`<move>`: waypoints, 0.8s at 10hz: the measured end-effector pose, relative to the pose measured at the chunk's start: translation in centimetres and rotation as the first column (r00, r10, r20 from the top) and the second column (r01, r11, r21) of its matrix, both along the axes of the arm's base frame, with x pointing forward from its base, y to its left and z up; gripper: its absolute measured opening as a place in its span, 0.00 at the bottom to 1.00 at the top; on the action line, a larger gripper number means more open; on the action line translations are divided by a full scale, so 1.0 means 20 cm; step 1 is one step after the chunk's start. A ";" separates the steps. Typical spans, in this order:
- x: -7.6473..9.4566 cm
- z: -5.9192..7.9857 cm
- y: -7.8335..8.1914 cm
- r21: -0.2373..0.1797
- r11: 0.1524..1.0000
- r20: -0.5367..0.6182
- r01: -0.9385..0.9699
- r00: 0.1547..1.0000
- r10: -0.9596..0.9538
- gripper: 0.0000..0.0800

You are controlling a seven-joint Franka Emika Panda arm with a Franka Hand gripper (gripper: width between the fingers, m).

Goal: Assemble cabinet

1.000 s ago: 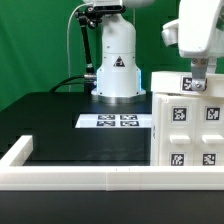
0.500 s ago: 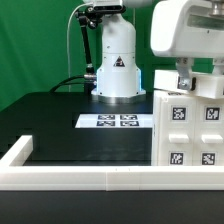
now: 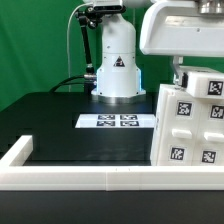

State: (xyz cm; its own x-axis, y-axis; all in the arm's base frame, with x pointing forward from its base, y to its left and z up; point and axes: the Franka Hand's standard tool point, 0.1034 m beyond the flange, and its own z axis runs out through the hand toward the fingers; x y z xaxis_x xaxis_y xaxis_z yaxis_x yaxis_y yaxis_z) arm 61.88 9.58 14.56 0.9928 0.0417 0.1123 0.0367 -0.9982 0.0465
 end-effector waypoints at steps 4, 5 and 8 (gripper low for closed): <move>0.00 0.00 -0.02 0.028 0.968 0.008 0.251 0.968 -0.251 0.70; 0.01 0.00 -0.02 0.044 0.938 0.019 0.343 0.939 -0.344 0.70; 0.00 0.00 -0.04 0.092 0.783 0.036 0.615 0.784 -0.620 0.70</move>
Offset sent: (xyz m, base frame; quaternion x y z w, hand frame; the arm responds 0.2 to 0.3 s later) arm 0.0000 0.0000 0.0000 0.0000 0.0000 0.1938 0.9810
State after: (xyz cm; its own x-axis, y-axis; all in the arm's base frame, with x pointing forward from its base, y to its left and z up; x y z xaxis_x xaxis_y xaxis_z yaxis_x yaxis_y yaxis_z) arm 61.84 8.78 14.58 0.7941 -0.5887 0.1511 -0.5896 -0.8065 -0.0440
